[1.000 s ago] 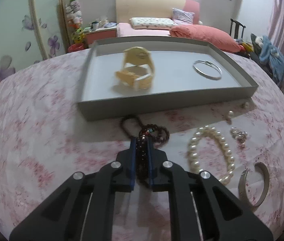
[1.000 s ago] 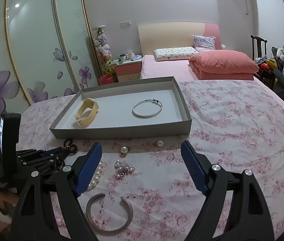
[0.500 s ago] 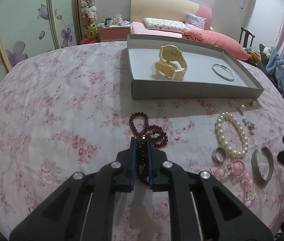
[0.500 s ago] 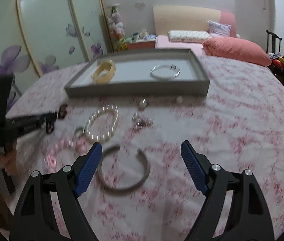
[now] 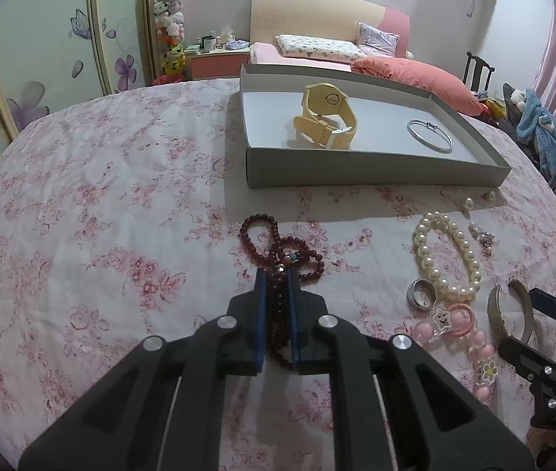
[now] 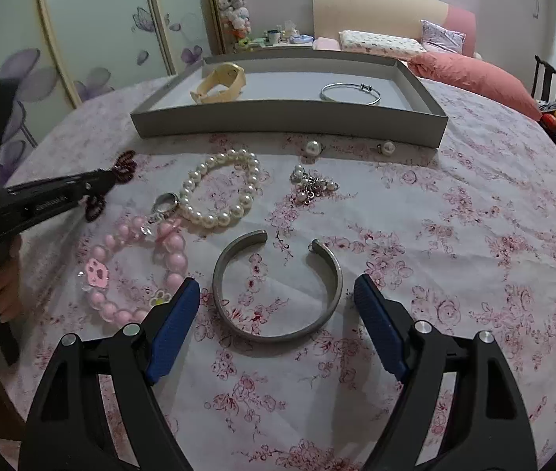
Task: Organize jewelry
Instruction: 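Grasp the dark red bead bracelet with the left gripper while the right gripper grasps the open grey cuff, then carry the bead bracelet and grey cuff into the tray with both grippers and release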
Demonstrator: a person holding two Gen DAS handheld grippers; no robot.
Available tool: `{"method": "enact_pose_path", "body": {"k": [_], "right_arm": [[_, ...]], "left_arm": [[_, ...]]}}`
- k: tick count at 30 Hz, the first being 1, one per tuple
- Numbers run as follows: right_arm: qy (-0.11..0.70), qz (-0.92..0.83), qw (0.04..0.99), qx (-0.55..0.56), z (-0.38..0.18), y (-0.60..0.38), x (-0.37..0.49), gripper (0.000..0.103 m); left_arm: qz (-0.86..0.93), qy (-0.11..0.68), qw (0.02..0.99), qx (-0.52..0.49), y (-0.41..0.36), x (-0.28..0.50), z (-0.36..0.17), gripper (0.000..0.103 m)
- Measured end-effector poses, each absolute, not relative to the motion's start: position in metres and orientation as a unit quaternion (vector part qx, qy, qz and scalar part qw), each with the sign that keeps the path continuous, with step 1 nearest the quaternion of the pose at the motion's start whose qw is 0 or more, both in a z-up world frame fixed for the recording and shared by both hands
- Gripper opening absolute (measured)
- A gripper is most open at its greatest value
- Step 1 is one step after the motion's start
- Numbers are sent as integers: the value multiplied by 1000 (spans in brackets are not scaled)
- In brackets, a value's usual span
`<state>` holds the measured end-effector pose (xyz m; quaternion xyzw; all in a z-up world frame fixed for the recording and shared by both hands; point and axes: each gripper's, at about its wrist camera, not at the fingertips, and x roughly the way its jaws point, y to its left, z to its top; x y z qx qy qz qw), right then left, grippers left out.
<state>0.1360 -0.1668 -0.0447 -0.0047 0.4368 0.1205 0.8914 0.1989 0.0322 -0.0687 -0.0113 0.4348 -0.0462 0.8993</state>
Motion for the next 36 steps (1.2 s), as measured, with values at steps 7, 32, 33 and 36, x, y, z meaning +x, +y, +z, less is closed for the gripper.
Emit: {"method": "enact_pose_path", "body": {"k": [7,32,33,36], "right_arm": [[435,109,893,-16,-45,-163,139,67],[276,90,957,31,18,-189,127,67],[264,88,960,32,23,-190,126,67],[240,82,967,31,31,-190,126,67]], "left_arm": [[-47,435,899,-12,32,199,-69,11],[-83,282,956,-25,18,148,12,11],[-83,276,957,-24,17,146,15,11],[-82,253,964,-20,13,140,26,11]]}}
